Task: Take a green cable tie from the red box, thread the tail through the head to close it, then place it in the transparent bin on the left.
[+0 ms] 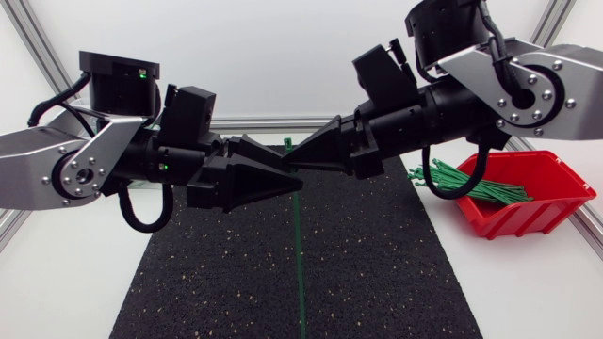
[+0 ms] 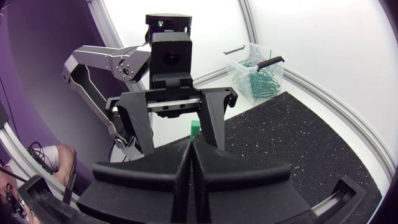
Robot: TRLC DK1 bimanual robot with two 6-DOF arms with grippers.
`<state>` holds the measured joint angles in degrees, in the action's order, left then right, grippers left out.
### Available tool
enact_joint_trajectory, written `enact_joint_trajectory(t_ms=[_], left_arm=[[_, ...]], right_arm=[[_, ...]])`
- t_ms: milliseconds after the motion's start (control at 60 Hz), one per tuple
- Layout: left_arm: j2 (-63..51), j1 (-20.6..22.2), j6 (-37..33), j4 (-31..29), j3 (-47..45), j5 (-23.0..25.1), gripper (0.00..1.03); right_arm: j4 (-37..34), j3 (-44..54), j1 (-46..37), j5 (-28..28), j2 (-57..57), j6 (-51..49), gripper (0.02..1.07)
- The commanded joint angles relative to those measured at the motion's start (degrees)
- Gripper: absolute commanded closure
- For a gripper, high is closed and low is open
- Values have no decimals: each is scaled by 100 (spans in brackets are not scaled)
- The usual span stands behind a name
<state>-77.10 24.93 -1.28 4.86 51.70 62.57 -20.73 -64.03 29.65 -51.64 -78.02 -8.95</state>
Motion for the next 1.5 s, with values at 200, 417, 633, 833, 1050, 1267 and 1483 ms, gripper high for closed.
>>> enact_joint_trajectory(t_ms=[200, 417, 633, 833, 1050, 1267, 1483], left_arm=[[-68, 30, 813, 858, -284, 54, 59], [-42, 47, 822, 876, -336, 63, 59], [-7, 30, 840, 876, -354, 54, 67], [-24, 47, 840, 902, -363, 54, 79], [-24, 47, 866, 902, -363, 54, 87], [-7, 38, 910, 920, -389, 54, 99], [55, 21, 936, 911, -424, 54, 99]], right_arm=[[96, 215, 50, 5, 270, 139, 101], [245, 303, 32, 22, 393, 218, 101], [254, 321, 50, 31, 401, 218, 101], [298, 347, 50, 31, 445, 227, 101], [324, 365, 50, 31, 445, 236, 101], [394, 426, 76, 57, 437, 262, 101], [447, 514, 32, 101, 516, 271, 96]])
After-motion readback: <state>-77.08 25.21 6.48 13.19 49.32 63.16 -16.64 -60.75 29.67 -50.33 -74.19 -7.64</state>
